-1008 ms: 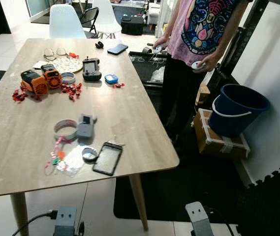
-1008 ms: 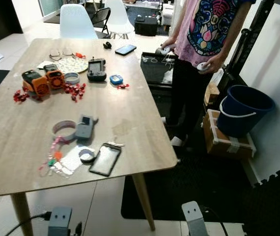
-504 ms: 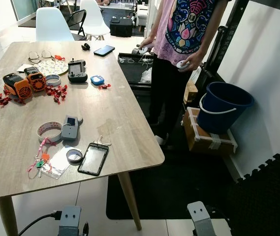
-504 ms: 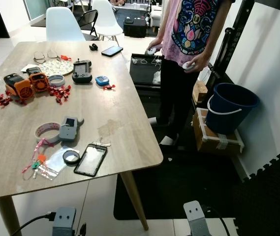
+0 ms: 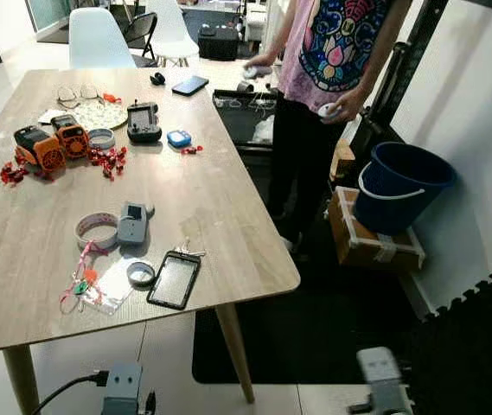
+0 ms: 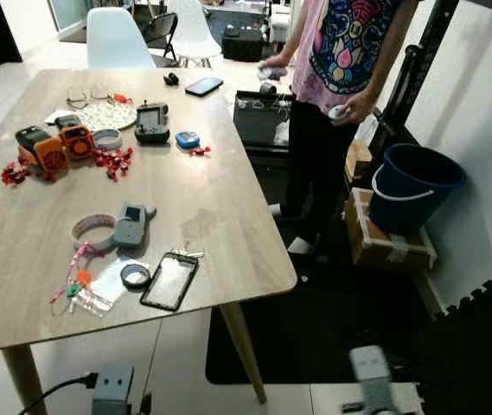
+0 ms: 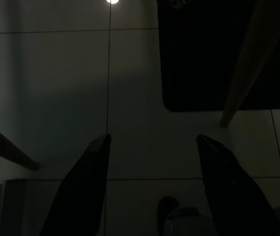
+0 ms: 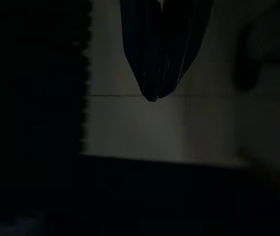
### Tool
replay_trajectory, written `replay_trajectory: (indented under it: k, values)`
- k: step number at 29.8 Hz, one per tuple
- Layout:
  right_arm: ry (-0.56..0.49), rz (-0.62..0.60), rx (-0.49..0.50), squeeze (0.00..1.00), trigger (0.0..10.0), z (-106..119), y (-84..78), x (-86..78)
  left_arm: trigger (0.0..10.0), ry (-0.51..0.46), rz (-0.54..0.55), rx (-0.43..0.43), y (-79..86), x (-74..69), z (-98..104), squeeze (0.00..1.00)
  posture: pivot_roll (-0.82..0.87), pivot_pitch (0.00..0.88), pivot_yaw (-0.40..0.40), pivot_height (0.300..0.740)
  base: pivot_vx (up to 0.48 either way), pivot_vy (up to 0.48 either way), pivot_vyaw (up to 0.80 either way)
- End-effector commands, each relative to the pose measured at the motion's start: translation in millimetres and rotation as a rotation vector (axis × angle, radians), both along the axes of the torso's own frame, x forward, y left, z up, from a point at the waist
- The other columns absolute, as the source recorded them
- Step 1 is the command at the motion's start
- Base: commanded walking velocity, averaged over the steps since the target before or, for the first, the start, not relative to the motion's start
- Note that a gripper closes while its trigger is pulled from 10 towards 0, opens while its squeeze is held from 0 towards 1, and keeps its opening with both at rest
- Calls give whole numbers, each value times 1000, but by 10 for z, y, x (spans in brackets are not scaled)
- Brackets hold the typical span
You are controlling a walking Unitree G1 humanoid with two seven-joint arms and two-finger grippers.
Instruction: Hang keys on a hook
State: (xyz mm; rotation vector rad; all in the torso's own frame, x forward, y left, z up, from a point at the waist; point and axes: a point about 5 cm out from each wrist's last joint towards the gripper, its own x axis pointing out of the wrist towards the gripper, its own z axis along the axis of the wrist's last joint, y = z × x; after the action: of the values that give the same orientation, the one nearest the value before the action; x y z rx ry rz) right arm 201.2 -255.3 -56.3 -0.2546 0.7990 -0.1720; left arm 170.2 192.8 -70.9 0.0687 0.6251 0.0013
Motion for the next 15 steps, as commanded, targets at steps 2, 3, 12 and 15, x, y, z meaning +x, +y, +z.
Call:
replay_trajectory:
  k: [2,3,12,15]
  values:
    - [-72,-113,-40,0,10000,104,-196,37,10000,15,-11,7,1,-26,-16,0,64,46,-68,740,0,0,0]
    - [-150,-211,-87,0,10000,255,-425,100,10000,17,-12,7,-2,-27,-19,0,64,46,-68,740,0,0,0]
    - [-497,-443,-174,0,10000,1028,-1006,528,10000,23,-9,7,0,-16,-21,0,56,51,-69,740,0,0,0]
    - [-586,-419,-147,0,10000,1261,-1007,735,10000,26,-7,7,2,-15,-23,0,56,52,-70,740,0,0,0]
